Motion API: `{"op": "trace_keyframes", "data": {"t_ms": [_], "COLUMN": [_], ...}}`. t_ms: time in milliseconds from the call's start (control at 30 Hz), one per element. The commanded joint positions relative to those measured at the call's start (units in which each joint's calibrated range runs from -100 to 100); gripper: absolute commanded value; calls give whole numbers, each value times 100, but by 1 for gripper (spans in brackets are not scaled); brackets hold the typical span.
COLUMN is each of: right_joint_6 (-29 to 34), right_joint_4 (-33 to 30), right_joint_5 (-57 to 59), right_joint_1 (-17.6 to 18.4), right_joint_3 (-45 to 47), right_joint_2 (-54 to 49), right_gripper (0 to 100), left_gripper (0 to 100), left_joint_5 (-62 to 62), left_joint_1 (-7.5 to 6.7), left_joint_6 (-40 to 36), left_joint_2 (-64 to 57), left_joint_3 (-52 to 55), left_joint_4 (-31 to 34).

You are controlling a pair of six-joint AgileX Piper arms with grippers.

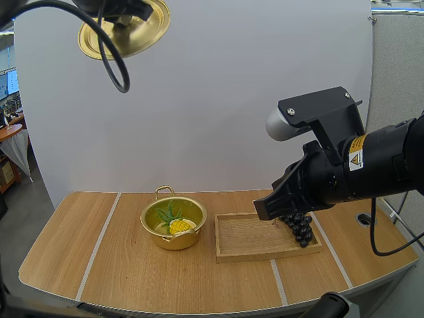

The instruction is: Open the pot, put the pineapple inside, and close it

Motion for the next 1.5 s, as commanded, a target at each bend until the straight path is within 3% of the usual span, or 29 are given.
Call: {"op": "trace_keyframes", "data": {"t_ms": [0, 300, 433, 733, 1167, 1467], "right_joint_6": [-4, -4, -4, -4, -4, -4], "right_joint_4": [16, 16, 16, 16, 16, 16], "right_joint_5": [0, 0, 0, 0, 0, 0], "right_joint_1": [-21, -21, -21, -21, -21, -21], "right_joint_3": [-15, -15, -15, -15, -15, -15], "right_joint_2": [-64, -64, -64, -64, -64, -64], "right_gripper": [0, 0, 0, 0, 0, 0], "left_gripper": [0, 0, 0, 0, 0, 0], "left_joint_5": [0, 0, 0, -1713, -2065, -2450], "left_joint_1": [-20, -20, -20, -20, -20, -20], "left_joint_6": [92, 889, 991, 1287, 1308, 1929], "left_joint_2": [354, 387, 387, 542, 1555, 2047], "left_joint_3": [184, 1859, 2582, 4123, 4565, 4988], "left_joint_4": [-378, -1371, -1448, -1448, -1414, -1424]}}
